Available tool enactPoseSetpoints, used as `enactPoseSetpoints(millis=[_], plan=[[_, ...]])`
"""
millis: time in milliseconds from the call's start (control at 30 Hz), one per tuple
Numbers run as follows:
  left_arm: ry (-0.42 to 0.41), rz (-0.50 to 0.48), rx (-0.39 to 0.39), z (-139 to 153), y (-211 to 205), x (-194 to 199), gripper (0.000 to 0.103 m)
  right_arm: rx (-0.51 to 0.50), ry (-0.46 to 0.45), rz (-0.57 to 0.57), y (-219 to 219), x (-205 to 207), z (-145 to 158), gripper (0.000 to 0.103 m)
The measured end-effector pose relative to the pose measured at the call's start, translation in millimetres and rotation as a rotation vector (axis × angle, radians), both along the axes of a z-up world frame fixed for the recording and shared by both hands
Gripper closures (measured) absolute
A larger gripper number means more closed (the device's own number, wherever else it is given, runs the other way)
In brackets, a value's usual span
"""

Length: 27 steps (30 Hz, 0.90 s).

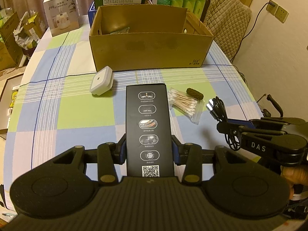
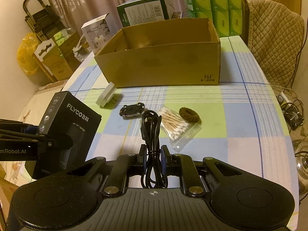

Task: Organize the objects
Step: 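Carry the black box and coiled cable up toward the cardboard box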

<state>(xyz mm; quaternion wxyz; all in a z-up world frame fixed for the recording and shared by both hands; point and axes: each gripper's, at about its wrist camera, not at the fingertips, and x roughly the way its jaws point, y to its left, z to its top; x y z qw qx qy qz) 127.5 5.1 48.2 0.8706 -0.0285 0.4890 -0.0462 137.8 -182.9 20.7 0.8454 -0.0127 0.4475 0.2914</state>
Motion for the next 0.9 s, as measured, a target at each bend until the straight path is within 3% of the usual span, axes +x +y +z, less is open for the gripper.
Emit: enactPoseSetpoints(millis=[900], plan=[[-0.045, -0.059, 0.04, 34, 5, 54, 0.064, -0.054, -0.092, -0.009, -2, 65, 32, 0.092]])
